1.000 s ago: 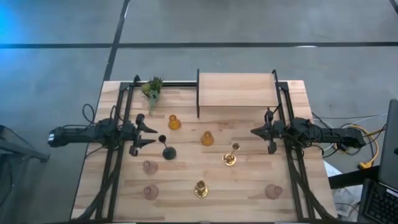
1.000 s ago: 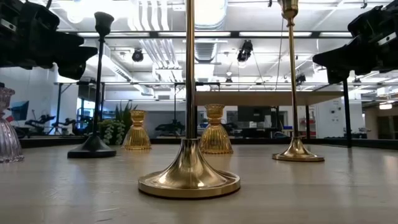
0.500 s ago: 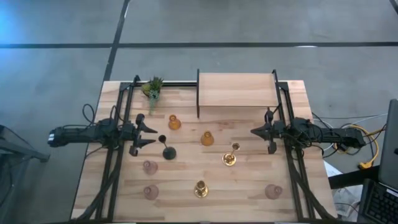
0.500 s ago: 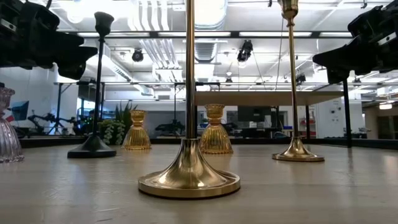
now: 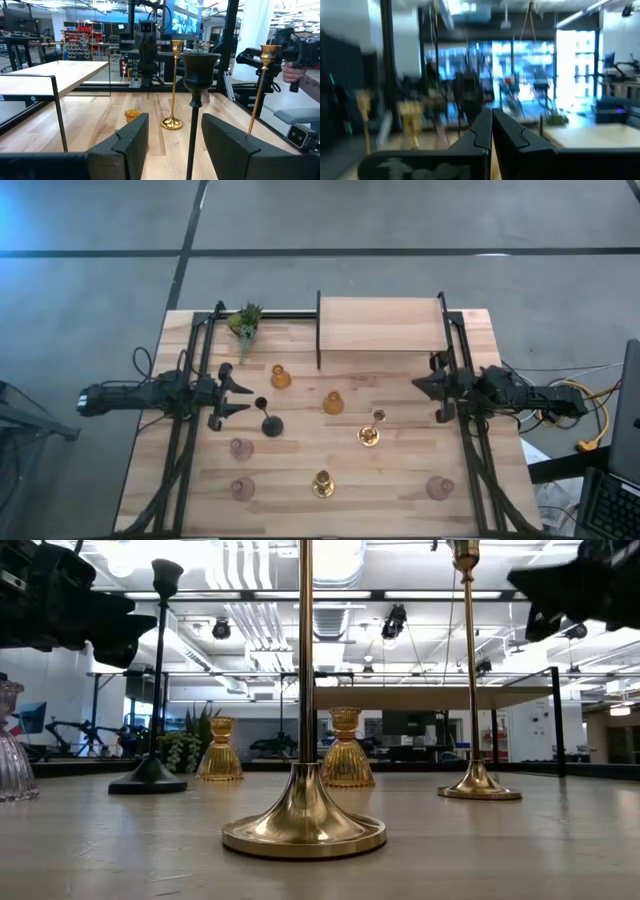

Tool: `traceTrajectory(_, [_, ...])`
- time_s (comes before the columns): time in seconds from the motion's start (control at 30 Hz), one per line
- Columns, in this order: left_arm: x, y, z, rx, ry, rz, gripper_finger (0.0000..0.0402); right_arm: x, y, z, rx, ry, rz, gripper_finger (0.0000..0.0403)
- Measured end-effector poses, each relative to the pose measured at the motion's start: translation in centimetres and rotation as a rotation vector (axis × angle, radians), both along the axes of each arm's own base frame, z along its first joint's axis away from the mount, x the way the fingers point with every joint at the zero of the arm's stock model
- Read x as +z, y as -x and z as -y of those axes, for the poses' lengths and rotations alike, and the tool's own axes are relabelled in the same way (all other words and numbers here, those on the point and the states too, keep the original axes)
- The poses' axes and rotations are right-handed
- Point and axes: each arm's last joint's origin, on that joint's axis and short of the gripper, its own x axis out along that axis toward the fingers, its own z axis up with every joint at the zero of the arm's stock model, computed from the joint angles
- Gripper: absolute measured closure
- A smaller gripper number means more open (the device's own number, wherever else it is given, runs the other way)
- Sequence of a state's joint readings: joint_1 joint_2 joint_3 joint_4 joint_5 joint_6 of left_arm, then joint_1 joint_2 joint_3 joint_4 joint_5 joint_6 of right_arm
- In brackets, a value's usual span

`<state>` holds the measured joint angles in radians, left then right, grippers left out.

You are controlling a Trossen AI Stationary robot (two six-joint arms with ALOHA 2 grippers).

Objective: Pick & Place candle stick holders
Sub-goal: Put the top gold candle holder on the shelf

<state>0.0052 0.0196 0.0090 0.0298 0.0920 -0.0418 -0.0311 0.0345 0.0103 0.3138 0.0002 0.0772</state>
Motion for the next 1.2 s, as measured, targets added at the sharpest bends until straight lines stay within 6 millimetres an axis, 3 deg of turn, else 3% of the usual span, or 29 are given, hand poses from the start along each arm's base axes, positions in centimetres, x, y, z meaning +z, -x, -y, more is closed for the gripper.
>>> traceTrajectory(0.57, [0.0,0.0,0.0,0.000,0.000,0.000,0.0213,-3.0,-2.1,-0.7,0.127,0.007,-0.337,0.0390])
traceTrajectory(0.93, [0.0,0.0,0.0,0.000,0.000,0.000,0.0213,-3.9,-3.3,-0.9,0.184,-0.124,-0.428,0.0273])
traceTrajectory(1.2, [0.0,0.0,0.0,0.000,0.000,0.000,0.0213,-3.7,-3.8,-1.1,0.213,-0.120,-0.398,0.0253])
